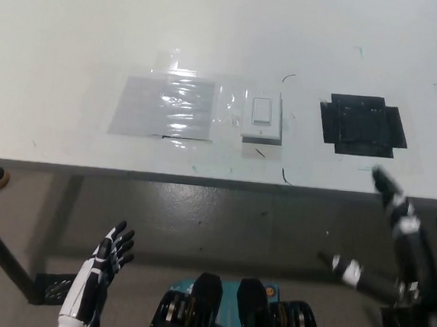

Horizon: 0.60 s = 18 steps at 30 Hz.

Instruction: A white switch is kept at the centre of the table close to the robot and the robot uses its right hand to press it to turn it on

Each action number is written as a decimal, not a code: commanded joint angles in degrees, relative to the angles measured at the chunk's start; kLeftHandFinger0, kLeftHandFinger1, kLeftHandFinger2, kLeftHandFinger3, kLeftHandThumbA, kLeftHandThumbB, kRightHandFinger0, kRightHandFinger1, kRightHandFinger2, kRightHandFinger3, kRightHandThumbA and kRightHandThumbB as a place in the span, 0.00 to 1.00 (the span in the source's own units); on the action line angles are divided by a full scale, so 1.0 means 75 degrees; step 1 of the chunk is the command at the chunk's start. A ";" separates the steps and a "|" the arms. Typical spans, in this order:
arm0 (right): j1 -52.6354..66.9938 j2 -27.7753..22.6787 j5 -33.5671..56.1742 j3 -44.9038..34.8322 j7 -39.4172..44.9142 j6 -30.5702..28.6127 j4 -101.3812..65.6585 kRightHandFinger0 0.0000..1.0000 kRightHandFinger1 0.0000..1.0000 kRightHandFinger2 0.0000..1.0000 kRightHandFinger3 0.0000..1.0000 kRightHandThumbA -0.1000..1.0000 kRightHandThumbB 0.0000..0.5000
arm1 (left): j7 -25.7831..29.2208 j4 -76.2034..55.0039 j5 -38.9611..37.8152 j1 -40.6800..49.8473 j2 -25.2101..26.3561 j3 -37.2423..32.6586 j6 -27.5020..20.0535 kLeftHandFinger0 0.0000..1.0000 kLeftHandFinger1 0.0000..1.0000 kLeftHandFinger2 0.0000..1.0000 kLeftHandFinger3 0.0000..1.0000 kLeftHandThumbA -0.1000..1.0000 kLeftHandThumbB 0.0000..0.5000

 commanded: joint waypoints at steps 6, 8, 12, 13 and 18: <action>-0.4283 -0.1390 -0.1236 0.0798 0.1949 0.3358 -0.0233 1.00 1.00 1.00 1.00 1.00 0.49 | -0.0172 -0.0236 -0.0059 -0.0021 0.0042 -0.0098 -0.0507 1.00 1.00 1.00 1.00 1.00 0.35; -0.5097 -0.1499 -0.1423 0.1196 0.2320 0.3511 0.0541 1.00 1.00 1.00 1.00 1.00 0.53 | -0.0167 -0.0177 -0.0027 -0.0020 0.0014 -0.0127 -0.0623 1.00 1.00 1.00 1.00 1.00 0.33; -0.6119 -0.1449 -0.1557 0.1804 0.2694 0.3709 0.1902 1.00 1.00 1.00 1.00 1.00 0.54 | -0.0229 -0.0185 -0.0199 -0.0033 0.0017 -0.0082 -0.0576 1.00 1.00 1.00 1.00 1.00 0.32; -0.6374 -0.1427 -0.1615 0.1952 0.2741 0.3612 0.2343 1.00 1.00 1.00 1.00 1.00 0.65 | -0.0198 -0.0203 -0.0133 -0.0026 0.0028 -0.0083 -0.0558 1.00 1.00 1.00 1.00 1.00 0.32; -0.7219 -0.1374 -0.1813 0.2600 0.3070 0.3709 0.3714 1.00 1.00 1.00 1.00 1.00 0.58 | -0.0167 -0.0122 -0.0088 -0.0054 0.0025 -0.0073 -0.0630 1.00 1.00 1.00 1.00 1.00 0.33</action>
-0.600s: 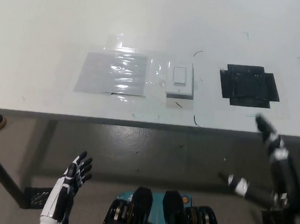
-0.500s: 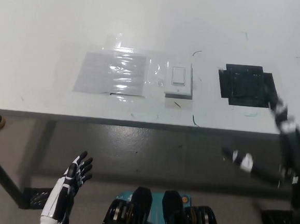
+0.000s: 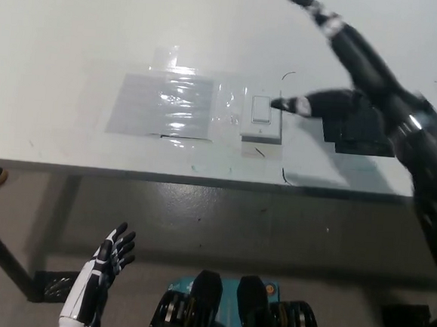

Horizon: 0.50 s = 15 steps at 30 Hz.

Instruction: A white switch is kept at the centre of the table close to the robot and the robot uses its right hand to press it to turn it on

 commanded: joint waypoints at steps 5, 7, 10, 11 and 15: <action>-0.1825 -0.0238 -0.1053 0.1340 0.1460 0.0876 0.1750 1.00 1.00 1.00 1.00 1.00 0.56 | -0.0165 -0.0172 -0.0067 -0.0026 0.0050 -0.0091 -0.0596 1.00 1.00 1.00 1.00 1.00 0.24; -0.1867 -0.0236 -0.1183 0.1535 0.1471 0.0842 0.2002 1.00 1.00 1.00 1.00 1.00 0.56 | -0.0184 -0.0201 -0.0092 -0.0013 0.0054 -0.0097 -0.0512 1.00 1.00 1.00 1.00 1.00 0.27; -0.1930 -0.0242 -0.1405 0.1835 0.1499 0.0515 0.2427 1.00 1.00 1.00 1.00 1.00 0.54 | -0.0119 -0.0225 -0.0104 0.0005 -0.0013 -0.0064 -0.0439 1.00 1.00 1.00 1.00 1.00 0.30; -0.1936 -0.0242 -0.1448 0.1904 0.1527 0.0479 0.2501 1.00 1.00 1.00 1.00 1.00 0.54 | -0.0118 -0.0211 -0.0099 0.0002 -0.0014 -0.0064 -0.0463 1.00 1.00 1.00 1.00 1.00 0.30; -0.1735 -0.0213 -0.1525 0.2003 0.1681 0.0752 0.2479 1.00 1.00 1.00 1.00 1.00 0.54 | -0.0175 -0.0197 -0.0092 -0.0019 0.0050 -0.0079 -0.0482 1.00 1.00 1.00 1.00 1.00 0.30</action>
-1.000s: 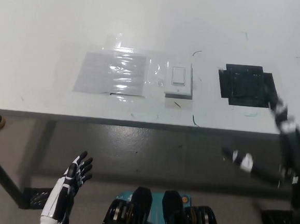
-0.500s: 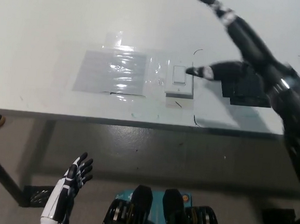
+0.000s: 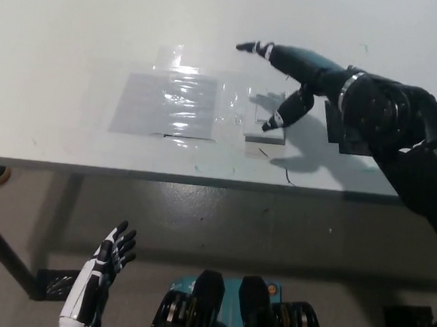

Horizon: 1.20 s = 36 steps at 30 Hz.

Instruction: A white switch is kept at the centre of the table close to the robot and the robot uses its right hand to press it to turn it on

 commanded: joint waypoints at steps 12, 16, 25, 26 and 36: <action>-0.0008 -0.0180 -0.0906 0.0445 0.0838 0.0228 0.0064 1.00 1.00 1.00 1.00 1.00 0.62 | -0.0102 -0.0207 -0.0012 -0.0012 0.0030 -0.0059 -0.0317 1.00 1.00 1.00 1.00 1.00 0.23; -0.0052 -0.0087 -0.1025 0.0541 0.0878 0.0151 0.0318 1.00 1.00 1.00 1.00 1.00 0.63 | -0.0094 -0.0226 0.0059 -0.0030 0.0076 -0.0049 -0.0277 1.00 1.00 1.00 1.00 1.00 0.25; -0.0133 0.0127 -0.1361 0.0879 0.0841 -0.0166 0.0918 1.00 1.00 1.00 1.00 1.00 0.63 | -0.0190 -0.0229 -0.0061 -0.0044 0.0078 -0.0044 -0.0315 1.00 1.00 1.00 1.00 1.00 0.24; -0.0138 0.0152 -0.1379 0.0900 0.0813 -0.0216 0.0999 1.00 1.00 1.00 1.00 1.00 0.63 | -0.0192 -0.0235 -0.0040 -0.0047 0.0087 -0.0052 -0.0304 1.00 1.00 1.00 1.00 1.00 0.24; -0.0229 0.0497 -0.1825 0.1219 0.0607 -0.0581 0.1888 1.00 1.00 1.00 1.00 1.00 0.67 | -0.0164 -0.0309 -0.0039 -0.0083 0.0065 -0.0056 -0.0179 1.00 1.00 1.00 1.00 1.00 0.29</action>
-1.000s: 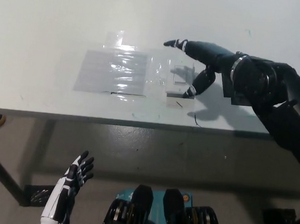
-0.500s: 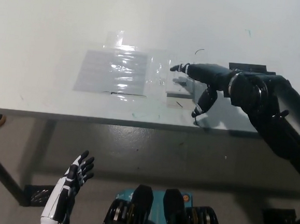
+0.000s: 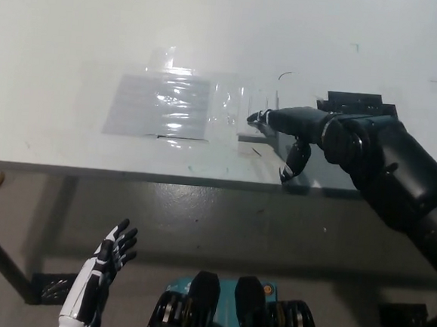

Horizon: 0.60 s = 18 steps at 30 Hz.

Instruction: A white switch is kept at the centre of the table close to the robot and the robot uses its right hand to press it to turn it on

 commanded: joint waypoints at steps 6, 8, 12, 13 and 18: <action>-0.0330 0.0095 -0.0180 -0.0181 0.0021 -0.0310 -0.0044 1.00 1.00 1.00 1.00 1.00 0.68 | -0.0066 -0.0251 -0.0046 -0.0135 0.0062 -0.0035 -0.0174 1.00 1.00 1.00 1.00 1.00 0.27; -0.0314 -0.0067 0.0093 -0.0553 0.0138 -0.0166 -0.0516 1.00 1.00 1.00 1.00 1.00 0.64 | -0.0065 -0.0265 -0.0035 -0.0139 0.0067 -0.0037 -0.0148 1.00 1.00 1.00 1.00 1.00 0.27; -0.0060 -0.0547 0.0898 -0.1686 0.0337 -0.0093 -0.1949 1.00 1.00 1.00 1.00 1.00 0.60 | -0.0065 -0.0240 -0.0013 -0.0162 0.0090 -0.0041 -0.0165 1.00 1.00 1.00 1.00 1.00 0.26; -0.0004 -0.0691 0.1008 -0.1878 0.0444 -0.0054 -0.2340 1.00 1.00 1.00 1.00 1.00 0.61 | -0.0065 -0.0236 -0.0023 -0.0169 0.0099 -0.0033 -0.0154 1.00 1.00 1.00 1.00 1.00 0.27; 0.0813 -0.1333 0.1866 -0.2991 0.0829 0.0469 -0.4623 1.00 1.00 1.00 1.00 1.00 0.68 | -0.0105 -0.0196 -0.0081 -0.0176 0.0131 -0.0028 -0.0251 1.00 1.00 1.00 1.00 1.00 0.28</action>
